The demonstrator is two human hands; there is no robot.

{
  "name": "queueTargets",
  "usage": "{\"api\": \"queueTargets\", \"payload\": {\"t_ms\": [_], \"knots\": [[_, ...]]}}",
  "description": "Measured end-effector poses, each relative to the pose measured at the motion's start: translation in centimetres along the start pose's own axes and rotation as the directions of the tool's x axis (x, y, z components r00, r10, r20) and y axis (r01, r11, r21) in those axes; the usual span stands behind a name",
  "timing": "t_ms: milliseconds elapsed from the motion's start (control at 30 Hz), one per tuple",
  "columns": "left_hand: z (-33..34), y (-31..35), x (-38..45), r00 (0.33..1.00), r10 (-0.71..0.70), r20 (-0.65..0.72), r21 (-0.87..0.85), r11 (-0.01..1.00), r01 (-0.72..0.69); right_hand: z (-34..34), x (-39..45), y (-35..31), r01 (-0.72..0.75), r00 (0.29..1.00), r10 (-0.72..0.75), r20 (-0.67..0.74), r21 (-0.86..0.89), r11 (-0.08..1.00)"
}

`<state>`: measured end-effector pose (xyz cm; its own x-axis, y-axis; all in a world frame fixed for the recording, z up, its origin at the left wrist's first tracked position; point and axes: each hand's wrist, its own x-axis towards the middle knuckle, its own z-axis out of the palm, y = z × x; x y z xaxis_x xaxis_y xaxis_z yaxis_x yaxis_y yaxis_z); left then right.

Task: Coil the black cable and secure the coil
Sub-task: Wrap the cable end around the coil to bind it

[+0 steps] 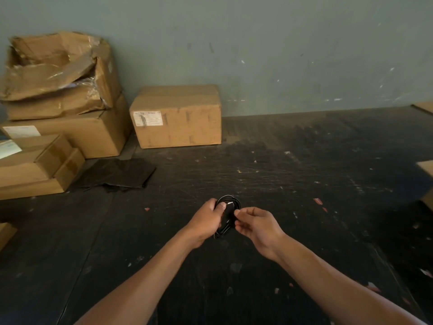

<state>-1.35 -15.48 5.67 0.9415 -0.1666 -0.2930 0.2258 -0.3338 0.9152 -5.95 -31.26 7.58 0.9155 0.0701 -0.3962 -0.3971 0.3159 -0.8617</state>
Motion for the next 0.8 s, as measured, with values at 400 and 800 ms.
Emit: {"api": "queueTargets", "payload": {"t_ms": [400, 800], "knots": [[-0.4, 0.1, -0.5, 0.998, 0.056, -0.027, -0.037, 0.998, -0.057, 0.3, -0.4, -0.5, -0.121, 0.992, 0.120, -0.034, -0.053, 0.991], [-0.1, 0.8, -1.8, 0.982, 0.188, 0.015, 0.208, 0.960, -0.187, 1.8, -0.2, -0.1, -0.089, 0.978, 0.101, -0.185, 0.068, 0.994]]}}
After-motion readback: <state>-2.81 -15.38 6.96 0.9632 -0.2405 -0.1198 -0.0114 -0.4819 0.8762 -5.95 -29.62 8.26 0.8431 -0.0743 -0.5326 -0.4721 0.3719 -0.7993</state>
